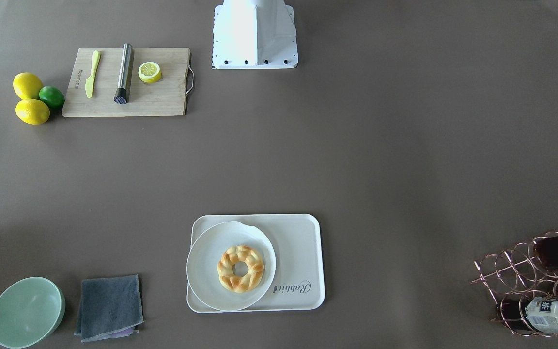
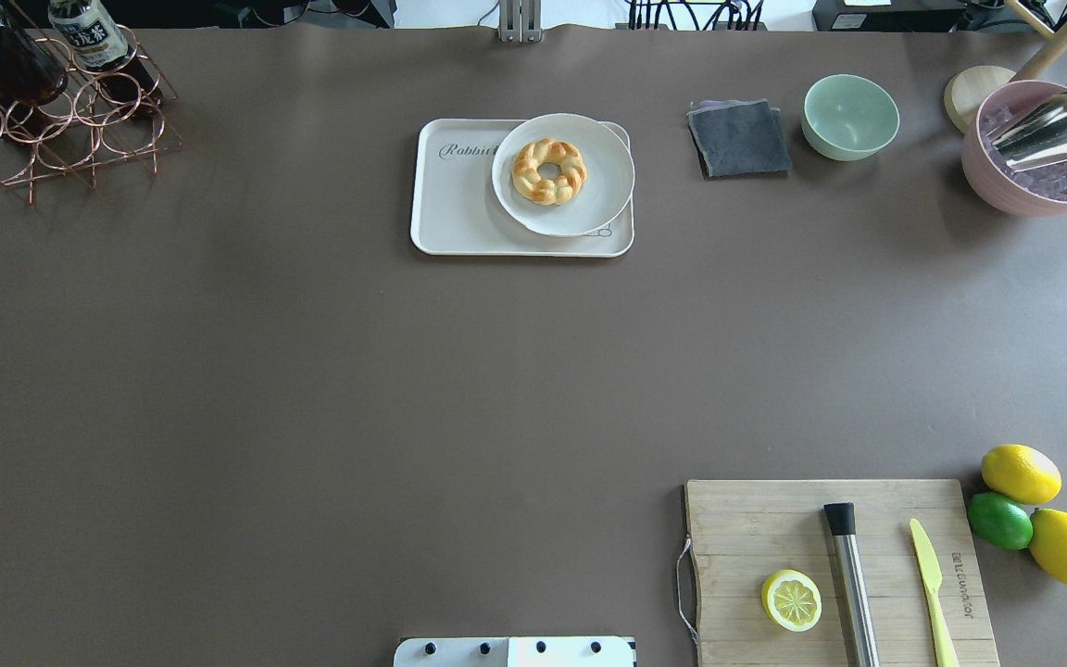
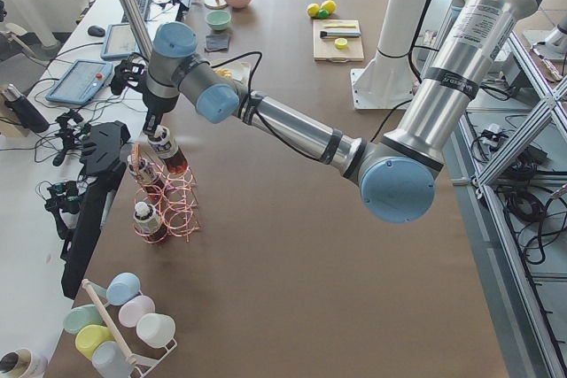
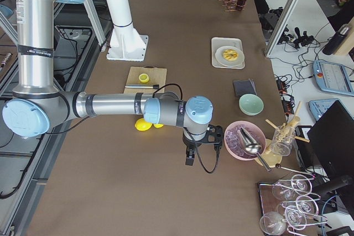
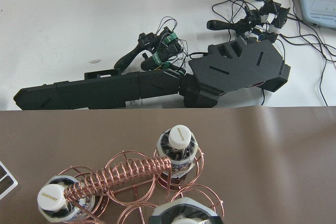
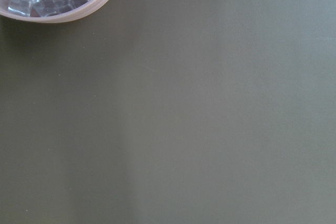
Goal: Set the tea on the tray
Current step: 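Reach the left gripper into the copper rack and grasp a tea bottle, then lift the tea bottle out with the left gripper and carry it toward the tray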
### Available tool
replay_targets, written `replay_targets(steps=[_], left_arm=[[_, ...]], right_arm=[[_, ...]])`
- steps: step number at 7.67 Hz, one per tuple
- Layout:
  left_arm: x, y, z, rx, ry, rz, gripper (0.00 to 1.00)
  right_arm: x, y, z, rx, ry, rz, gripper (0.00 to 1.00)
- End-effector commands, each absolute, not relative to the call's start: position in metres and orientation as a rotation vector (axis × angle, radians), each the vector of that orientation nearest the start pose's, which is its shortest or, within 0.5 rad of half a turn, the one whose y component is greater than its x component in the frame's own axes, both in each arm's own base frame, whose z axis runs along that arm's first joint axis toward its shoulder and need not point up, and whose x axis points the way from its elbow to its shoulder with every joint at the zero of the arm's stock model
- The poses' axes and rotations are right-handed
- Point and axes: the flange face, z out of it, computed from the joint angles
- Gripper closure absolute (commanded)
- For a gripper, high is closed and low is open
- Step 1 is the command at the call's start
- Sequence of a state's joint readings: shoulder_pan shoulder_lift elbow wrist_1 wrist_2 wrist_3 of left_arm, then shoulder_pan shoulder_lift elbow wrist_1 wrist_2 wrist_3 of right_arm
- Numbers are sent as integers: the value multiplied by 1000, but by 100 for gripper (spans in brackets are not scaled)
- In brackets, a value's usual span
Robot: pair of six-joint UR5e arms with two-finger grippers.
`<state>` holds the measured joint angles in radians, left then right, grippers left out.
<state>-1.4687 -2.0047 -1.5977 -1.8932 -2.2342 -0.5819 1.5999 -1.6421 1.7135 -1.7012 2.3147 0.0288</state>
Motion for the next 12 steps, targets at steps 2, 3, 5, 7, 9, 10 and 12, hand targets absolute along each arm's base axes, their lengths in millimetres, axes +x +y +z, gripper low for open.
replay_targets(steps=[2, 3, 5, 7, 9, 10, 12], left_arm=[[24, -641, 286, 532, 833, -224, 100], [81, -646, 262, 529, 837, -240, 100], [177, -643, 209, 510, 807, -264, 100], [264, -597, 157, 463, 785, -251, 100], [339, -537, 115, 430, 816, -272, 100], [370, -511, 103, 408, 846, -289, 100], [438, -442, 52, 379, 829, -292, 100]], right_arm=[[79, -447, 646, -72, -742, 79, 0], [79, -443, 647, -72, -744, 80, 0], [80, -443, 647, -72, -743, 80, 0], [80, -443, 647, -74, -742, 86, 0], [80, -445, 642, -66, -742, 86, 0], [80, -447, 641, -64, -742, 86, 0], [80, -449, 638, -57, -742, 84, 0]])
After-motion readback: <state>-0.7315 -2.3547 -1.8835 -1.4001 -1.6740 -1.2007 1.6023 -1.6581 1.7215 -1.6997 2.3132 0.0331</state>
